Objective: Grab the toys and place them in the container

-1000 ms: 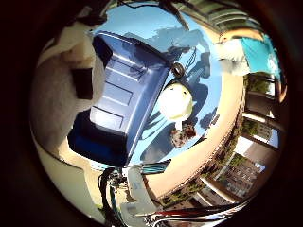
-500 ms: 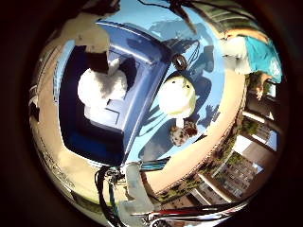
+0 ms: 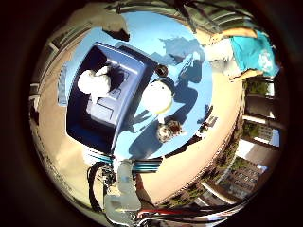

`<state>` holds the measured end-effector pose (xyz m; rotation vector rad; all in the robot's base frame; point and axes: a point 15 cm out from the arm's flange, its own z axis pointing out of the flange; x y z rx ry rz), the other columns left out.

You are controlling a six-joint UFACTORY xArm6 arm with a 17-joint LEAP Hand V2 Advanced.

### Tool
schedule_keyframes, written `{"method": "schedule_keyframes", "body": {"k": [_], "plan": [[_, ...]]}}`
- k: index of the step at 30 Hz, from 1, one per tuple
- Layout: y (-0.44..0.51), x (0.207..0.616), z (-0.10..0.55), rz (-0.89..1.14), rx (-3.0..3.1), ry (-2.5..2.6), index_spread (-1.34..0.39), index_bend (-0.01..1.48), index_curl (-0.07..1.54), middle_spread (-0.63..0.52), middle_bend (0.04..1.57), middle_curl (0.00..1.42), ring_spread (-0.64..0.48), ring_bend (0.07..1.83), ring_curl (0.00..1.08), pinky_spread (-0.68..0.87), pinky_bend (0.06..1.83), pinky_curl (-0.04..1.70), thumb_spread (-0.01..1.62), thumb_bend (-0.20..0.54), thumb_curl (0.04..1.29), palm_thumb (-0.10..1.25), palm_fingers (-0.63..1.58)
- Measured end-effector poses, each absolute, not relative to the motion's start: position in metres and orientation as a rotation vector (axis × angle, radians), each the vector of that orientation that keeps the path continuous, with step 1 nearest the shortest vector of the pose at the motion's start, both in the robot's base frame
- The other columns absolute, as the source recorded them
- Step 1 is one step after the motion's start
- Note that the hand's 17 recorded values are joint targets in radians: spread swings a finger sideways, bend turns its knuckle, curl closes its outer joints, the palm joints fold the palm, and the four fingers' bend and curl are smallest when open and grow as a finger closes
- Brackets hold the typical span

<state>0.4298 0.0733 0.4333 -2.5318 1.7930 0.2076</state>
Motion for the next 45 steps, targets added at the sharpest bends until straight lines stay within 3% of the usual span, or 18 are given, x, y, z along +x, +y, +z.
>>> {"method": "schedule_keyframes", "body": {"k": [6, 16, 26, 31, 34, 45], "plan": [[-0.035, 0.404, 0.456, 0.097, -2.596, 1.866, -0.28, 0.14, 0.44, 0.03, 0.19, 0.37, 0.3, 0.44, 0.29, 0.48, 0.69, 0.37, 1.17, -0.026, 0.4, 0.64, 0.04], [-0.176, 0.359, 0.44, 0.195, -2.594, 1.904, -0.25, 0.16, 0.35, 0.02, 0.18, 0.36, 0.28, 0.4, 0.29, 0.48, 0.67, 0.33, 1.16, -0.024, 0.39, 0.65, 0.07], [-0.215, 0.355, 0.319, 0.328, -2.609, 1.896, -0.23, 0.17, 0.3, 0.01, 0.18, 0.35, 0.27, 0.37, 0.3, 0.47, 0.62, 0.29, 1.15, -0.026, 0.38, 0.67, 0.1], [-0.222, 0.365, 0.263, 0.24, -2.678, 1.876, -0.23, 0.17, 0.29, 0.01, 0.18, 0.34, 0.26, 0.36, 0.3, 0.46, 0.61, 0.27, 1.14, -0.025, 0.38, 0.68, 0.11], [-0.22, 0.357, 0.228, 0.294, -2.732, 1.85, -0.22, 0.17, 0.29, 0.0, 0.18, 0.34, 0.26, 0.35, 0.3, 0.46, 0.61, 0.27, 1.14, -0.026, 0.38, 0.69, 0.12], [-0.21, 0.371, 0.176, 0.361, -2.864, 1.78, -0.23, 0.17, 0.28, 0.01, 0.17, 0.32, 0.26, 0.33, 0.31, 0.46, 0.59, 0.25, 1.12, -0.025, 0.38, 0.71, 0.11]]}}
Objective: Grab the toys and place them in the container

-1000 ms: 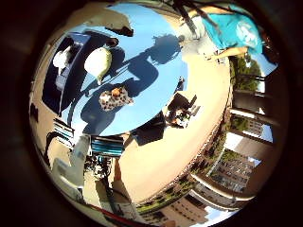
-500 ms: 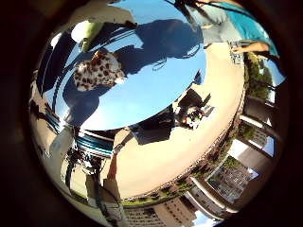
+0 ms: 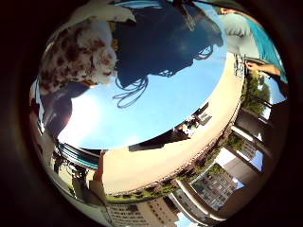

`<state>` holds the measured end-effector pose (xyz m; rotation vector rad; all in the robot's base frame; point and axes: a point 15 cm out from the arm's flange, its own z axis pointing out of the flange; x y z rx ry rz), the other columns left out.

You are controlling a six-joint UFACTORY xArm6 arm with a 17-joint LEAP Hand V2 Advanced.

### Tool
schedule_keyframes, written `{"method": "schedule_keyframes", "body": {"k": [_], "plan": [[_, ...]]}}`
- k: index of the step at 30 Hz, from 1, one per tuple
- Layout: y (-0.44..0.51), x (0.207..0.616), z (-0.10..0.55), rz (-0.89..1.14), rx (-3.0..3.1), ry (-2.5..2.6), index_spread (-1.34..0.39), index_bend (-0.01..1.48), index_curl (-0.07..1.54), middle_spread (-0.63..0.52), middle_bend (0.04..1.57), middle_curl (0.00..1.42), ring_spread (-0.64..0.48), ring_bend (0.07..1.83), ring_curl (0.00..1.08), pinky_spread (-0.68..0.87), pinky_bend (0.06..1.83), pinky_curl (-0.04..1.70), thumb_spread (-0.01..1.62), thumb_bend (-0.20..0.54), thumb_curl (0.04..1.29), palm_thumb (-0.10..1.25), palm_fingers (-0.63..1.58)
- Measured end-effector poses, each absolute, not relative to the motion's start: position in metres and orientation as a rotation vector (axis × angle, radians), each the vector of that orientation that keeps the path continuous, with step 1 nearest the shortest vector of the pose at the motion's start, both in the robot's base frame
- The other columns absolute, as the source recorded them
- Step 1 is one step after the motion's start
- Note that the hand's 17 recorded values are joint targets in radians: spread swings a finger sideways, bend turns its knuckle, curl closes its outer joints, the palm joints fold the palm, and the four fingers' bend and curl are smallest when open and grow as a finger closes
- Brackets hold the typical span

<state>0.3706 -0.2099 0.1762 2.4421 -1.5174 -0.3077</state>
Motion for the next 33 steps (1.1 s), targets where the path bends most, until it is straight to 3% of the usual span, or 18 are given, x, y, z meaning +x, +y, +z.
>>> {"method": "schedule_keyframes", "body": {"k": [5, 8, 11, 13, 16, 19, 25, 30, 33], "plan": [[-0.21, 0.369, 0.155, -0.348, 2.402, -1.454, -0.19, 0.23, 0.3, 0.0, 0.19, 0.32, 0.25, 0.34, 0.31, 0.45, 0.54, 0.22, 1.11, -0.022, 0.38, 0.72, 0.27], [-0.209, 0.371, 0.154, -0.339, 2.406, -1.442, -0.19, 0.26, 0.3, -0.06, 0.26, 0.35, 0.24, 0.43, 0.31, 0.43, 0.5, 0.18, 1.11, -0.022, 0.39, 0.74, 0.56], [-0.205, 0.375, 0.154, -0.33, 2.417, -1.418, -0.29, 0.3, 0.32, -0.13, 0.37, 0.39, 0.19, 0.58, 0.35, 0.43, 0.6, 0.19, 1.1, -0.019, 0.39, 0.77, 1.04], [-0.206, 0.376, 0.155, -0.32, 2.417, -1.406, -0.35, 0.22, 0.33, -0.14, 0.55, 0.48, 0.15, 0.77, 0.44, 0.43, 0.72, 0.24, 1.09, -0.016, 0.4, 0.8, 1.21], [-0.207, 0.378, 0.162, -0.3, 2.423, -1.412, -0.42, 0.14, 0.32, -0.18, 0.71, 0.58, 0.1, 1.03, 0.55, 0.41, 0.82, 0.29, 1.07, -0.014, 0.42, 0.84, 1.13], [-0.215, 0.377, 0.177, -0.263, 2.422, -1.454, -0.52, 0.19, 0.32, -0.22, 0.83, 0.68, 0.03, 1.2, 0.64, 0.39, 1.02, 0.37, 1.06, -0.009, 0.44, 0.89, 1.08], [-0.218, 0.376, 0.223, -0.156, 2.446, -1.527, -0.69, 0.36, 0.4, -0.26, 1.01, 0.84, -0.05, 1.29, 0.74, 0.31, 1.31, 0.53, 1.05, 0.02, 0.53, 1.04, 1.05], [-0.189, 0.356, 0.258, -0.237, 2.456, -1.459, -0.81, 0.47, 0.5, -0.27, 1.1, 0.94, -0.09, 1.36, 0.8, 0.24, 1.45, 0.64, 1.07, -0.006, 0.59, 1.05, 0.95], [-0.177, 0.357, 0.311, -0.161, 2.481, -1.463, -0.87, 0.53, 0.58, -0.27, 1.14, 0.99, -0.11, 1.4, 0.82, 0.21, 1.51, 0.7, 1.08, -0.014, 0.62, 1.03, 0.89]]}}
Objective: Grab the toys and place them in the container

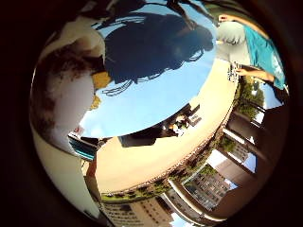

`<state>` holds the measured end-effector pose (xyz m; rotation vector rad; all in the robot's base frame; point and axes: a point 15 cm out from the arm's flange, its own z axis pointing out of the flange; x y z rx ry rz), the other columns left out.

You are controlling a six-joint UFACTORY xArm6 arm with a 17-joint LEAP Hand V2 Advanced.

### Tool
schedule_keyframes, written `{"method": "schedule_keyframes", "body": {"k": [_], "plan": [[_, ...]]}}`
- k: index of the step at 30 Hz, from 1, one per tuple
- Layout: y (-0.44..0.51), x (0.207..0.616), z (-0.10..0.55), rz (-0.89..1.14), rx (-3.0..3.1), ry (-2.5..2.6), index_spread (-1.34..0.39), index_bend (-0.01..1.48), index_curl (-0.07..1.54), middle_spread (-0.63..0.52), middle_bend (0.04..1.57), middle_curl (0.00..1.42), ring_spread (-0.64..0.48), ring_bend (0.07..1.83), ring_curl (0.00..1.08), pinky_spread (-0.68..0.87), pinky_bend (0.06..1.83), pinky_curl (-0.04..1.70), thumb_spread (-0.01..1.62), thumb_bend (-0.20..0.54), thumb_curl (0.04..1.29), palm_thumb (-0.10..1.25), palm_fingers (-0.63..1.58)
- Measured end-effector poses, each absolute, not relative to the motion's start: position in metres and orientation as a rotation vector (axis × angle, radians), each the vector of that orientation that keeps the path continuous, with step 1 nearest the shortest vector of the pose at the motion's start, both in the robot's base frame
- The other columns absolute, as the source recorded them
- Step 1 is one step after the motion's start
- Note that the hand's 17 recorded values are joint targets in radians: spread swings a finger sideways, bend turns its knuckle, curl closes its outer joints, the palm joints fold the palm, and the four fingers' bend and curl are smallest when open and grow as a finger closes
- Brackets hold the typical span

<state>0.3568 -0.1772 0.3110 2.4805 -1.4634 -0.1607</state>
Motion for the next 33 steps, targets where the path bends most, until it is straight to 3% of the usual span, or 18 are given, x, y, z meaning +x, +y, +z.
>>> {"method": "schedule_keyframes", "body": {"k": [14, 33], "plan": [[-0.019, 0.363, 0.454, -0.077, 2.753, -1.485, -1.02, 0.63, 0.97, -0.26, 1.27, 1.1, -0.14, 1.53, 0.87, 0.12, 1.63, 0.85, 1.09, -0.015, 0.72, 0.99, 0.73], [0.169, 0.373, 0.445, -0.14, 2.773, -1.68, -1.04, 0.62, 1.33, -0.24, 1.34, 1.11, -0.14, 1.61, 0.87, 0.09, 1.66, 0.92, 1.1, -0.014, 0.79, 0.97, 0.67]]}}
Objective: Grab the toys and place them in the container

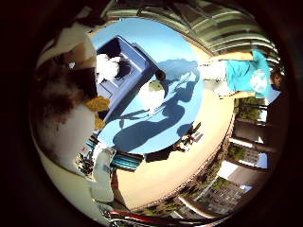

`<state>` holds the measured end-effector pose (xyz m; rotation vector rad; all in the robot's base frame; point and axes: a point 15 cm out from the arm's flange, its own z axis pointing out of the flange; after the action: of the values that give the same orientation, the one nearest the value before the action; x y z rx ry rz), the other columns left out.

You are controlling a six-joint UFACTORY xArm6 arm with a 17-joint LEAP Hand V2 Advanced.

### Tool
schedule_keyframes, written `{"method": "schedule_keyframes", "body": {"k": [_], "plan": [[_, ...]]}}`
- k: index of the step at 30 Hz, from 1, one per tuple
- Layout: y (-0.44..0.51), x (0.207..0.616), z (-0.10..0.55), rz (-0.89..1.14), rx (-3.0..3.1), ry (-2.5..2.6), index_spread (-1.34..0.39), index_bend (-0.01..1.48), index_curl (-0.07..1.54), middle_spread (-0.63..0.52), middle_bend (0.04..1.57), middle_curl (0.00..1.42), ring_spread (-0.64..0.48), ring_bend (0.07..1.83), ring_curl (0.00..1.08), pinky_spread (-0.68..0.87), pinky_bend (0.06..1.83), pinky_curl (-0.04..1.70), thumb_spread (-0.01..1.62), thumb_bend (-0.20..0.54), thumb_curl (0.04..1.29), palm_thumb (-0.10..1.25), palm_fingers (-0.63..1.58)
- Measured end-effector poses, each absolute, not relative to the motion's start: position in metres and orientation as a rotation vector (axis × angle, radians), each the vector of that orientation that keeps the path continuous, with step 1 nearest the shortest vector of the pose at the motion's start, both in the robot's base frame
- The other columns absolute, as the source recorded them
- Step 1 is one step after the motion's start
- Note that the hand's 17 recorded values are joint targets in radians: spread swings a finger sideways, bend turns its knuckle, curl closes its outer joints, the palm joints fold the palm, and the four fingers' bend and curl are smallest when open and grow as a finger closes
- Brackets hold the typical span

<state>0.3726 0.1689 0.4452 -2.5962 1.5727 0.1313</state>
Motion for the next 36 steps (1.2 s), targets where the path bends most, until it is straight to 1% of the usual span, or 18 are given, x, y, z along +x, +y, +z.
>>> {"method": "schedule_keyframes", "body": {"k": [8, 21, 29, 32, 34, 35, 36], "plan": [[0.204, 0.388, 0.402, 0.171, -2.553, 1.644, -1.02, 0.6, 1.41, -0.23, 1.36, 1.11, -0.14, 1.62, 0.86, 0.09, 1.66, 0.94, 1.11, -0.014, 0.81, 0.95, 0.67], [0.217, 0.41, 0.326, 0.216, -2.541, 1.754, -0.97, 0.58, 1.49, -0.23, 1.36, 1.1, -0.14, 1.63, 0.85, 0.08, 1.65, 0.96, 1.12, -0.013, 0.83, 0.95, 0.67], [0.212, 0.414, 0.31, 0.219, -2.541, 1.781, -0.94, 0.58, 1.53, -0.22, 1.36, 1.1, -0.14, 1.63, 0.85, 0.08, 1.64, 0.97, 1.12, -0.021, 0.84, 0.92, 0.67], [0.21, 0.413, 0.311, 0.22, -2.54, 1.784, -0.92, 0.59, 1.53, -0.22, 1.35, 1.09, -0.13, 1.62, 0.85, 0.08, 1.59, 0.99, 1.13, -0.034, 0.8, 0.87, 0.62], [0.206, 0.41, 0.315, 0.226, -2.542, 1.792, -0.91, 0.61, 1.49, -0.21, 1.32, 1.05, -0.12, 1.59, 0.82, 0.08, 1.52, 0.99, 1.13, -0.045, 0.76, 0.83, 0.65], [0.204, 0.408, 0.316, 0.235, -2.548, 1.796, -0.91, 0.61, 1.46, -0.2, 1.29, 1.03, -0.11, 1.57, 0.81, 0.09, 1.49, 0.99, 1.13, -0.044, 0.74, 0.82, 0.66], [0.201, 0.404, 0.317, 0.245, -2.554, 1.803, -0.89, 0.56, 1.41, -0.19, 1.22, 0.99, -0.09, 1.53, 0.78, 0.1, 1.46, 0.97, 1.13, -0.043, 0.71, 0.8, 0.66]]}}
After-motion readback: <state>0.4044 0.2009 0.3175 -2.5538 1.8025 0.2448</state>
